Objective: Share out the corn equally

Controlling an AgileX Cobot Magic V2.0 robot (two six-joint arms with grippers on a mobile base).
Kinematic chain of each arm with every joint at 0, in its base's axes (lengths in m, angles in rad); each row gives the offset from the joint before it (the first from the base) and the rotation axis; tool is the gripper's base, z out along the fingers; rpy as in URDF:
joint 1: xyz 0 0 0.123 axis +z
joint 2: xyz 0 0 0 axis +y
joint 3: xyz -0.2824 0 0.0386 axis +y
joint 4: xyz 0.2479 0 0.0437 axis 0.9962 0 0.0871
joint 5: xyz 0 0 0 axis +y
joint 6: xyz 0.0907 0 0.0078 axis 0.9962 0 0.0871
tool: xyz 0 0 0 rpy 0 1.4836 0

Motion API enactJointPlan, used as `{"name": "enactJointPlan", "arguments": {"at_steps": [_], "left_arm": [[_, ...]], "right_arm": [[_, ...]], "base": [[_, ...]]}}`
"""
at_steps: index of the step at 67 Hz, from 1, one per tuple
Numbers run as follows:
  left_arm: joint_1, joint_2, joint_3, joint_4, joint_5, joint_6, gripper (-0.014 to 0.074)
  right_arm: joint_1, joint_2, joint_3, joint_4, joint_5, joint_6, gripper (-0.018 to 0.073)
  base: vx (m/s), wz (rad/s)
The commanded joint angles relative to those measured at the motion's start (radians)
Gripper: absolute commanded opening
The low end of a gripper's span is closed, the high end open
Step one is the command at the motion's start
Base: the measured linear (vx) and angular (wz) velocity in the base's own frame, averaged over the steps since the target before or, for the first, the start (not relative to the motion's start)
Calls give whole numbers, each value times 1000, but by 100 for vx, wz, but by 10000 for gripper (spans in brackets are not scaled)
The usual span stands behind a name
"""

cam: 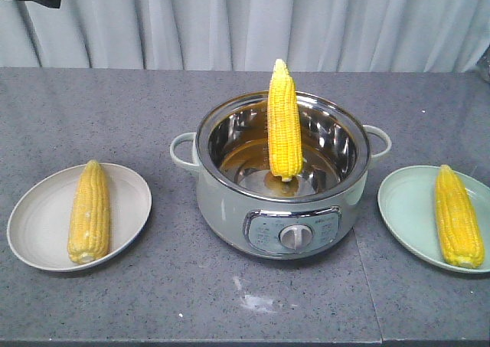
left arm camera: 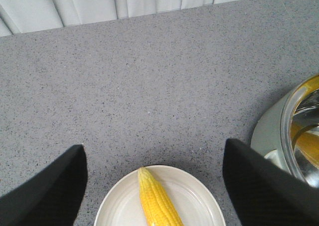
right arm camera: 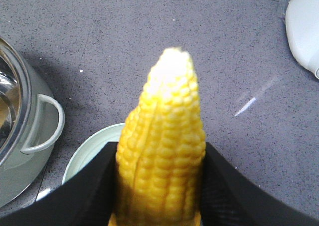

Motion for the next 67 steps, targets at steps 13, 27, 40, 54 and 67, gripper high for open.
{"name": "enactJointPlan", "arguments": {"at_steps": [13, 27, 40, 54, 67], "left_arm": [[3, -35, -21, -4, -53, -8, 552], [3, -35, -21, -4, -53, -8, 552], [3, -35, -21, -3, -62, -8, 552], [3, -35, -21, -109, -104, -8, 552], [-30, -22, -21, -329, -216, -5, 552]], "right_arm": [[-5, -33, -24, 11, 4, -10, 5], [-5, -33, -24, 11, 4, -10, 5], [-5, -33, -24, 11, 4, -10, 5], [-5, -33, -24, 11, 4, -10, 5], [-5, -33, -24, 11, 4, -10, 5]], "base": [[0, 0], [0, 0], [0, 0], [0, 0], [0, 0]]}}
